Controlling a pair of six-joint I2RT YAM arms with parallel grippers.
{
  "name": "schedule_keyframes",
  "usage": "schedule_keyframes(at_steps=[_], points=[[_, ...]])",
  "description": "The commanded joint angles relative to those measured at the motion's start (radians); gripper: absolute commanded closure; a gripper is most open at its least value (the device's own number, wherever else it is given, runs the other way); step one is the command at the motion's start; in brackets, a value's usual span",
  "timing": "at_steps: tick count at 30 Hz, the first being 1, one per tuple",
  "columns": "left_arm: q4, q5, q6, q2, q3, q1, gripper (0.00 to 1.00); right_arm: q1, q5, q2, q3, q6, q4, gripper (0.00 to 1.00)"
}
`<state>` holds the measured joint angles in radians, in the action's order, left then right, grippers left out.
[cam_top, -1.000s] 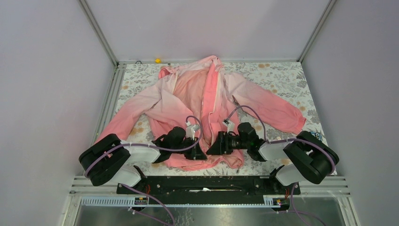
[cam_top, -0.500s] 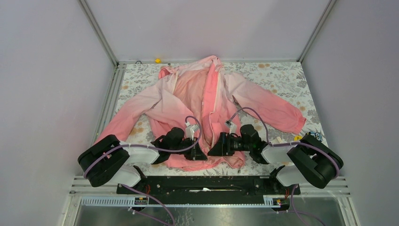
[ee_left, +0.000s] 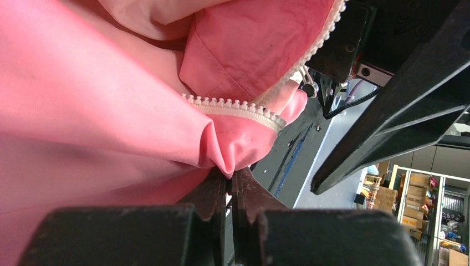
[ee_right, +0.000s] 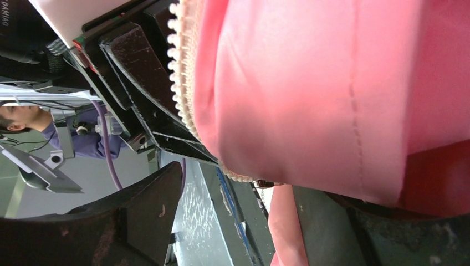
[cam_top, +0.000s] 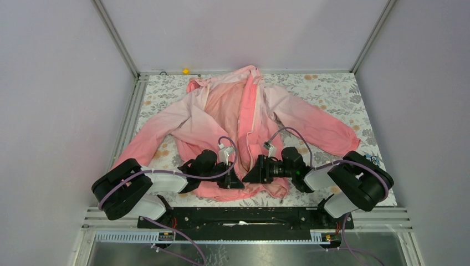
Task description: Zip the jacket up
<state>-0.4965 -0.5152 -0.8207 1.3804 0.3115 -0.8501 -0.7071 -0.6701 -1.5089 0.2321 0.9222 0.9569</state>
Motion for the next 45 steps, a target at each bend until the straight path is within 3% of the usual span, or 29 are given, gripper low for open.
schedule_keyframes(at_steps=[1,20,33,41,45], points=[[-0.077,-0.035,-0.005,-0.006,-0.003,0.000,1.00,-0.010,-0.031,0.004,-0.007,0.039,0.096,0.23],[-0.074,-0.039,-0.003,0.018,0.010,0.000,1.00,-0.010,0.009,0.236,0.016,-0.051,-0.236,0.28],[-0.071,-0.043,-0.003,0.023,0.014,0.000,1.00,-0.011,-0.011,0.270,0.011,-0.029,-0.247,0.29],[-0.071,-0.044,-0.003,0.025,0.016,0.000,1.00,-0.009,0.009,0.242,0.024,0.007,-0.226,0.43],[-0.071,-0.045,-0.001,0.025,0.015,0.001,1.00,-0.010,0.015,0.227,0.027,0.016,-0.221,0.44]])
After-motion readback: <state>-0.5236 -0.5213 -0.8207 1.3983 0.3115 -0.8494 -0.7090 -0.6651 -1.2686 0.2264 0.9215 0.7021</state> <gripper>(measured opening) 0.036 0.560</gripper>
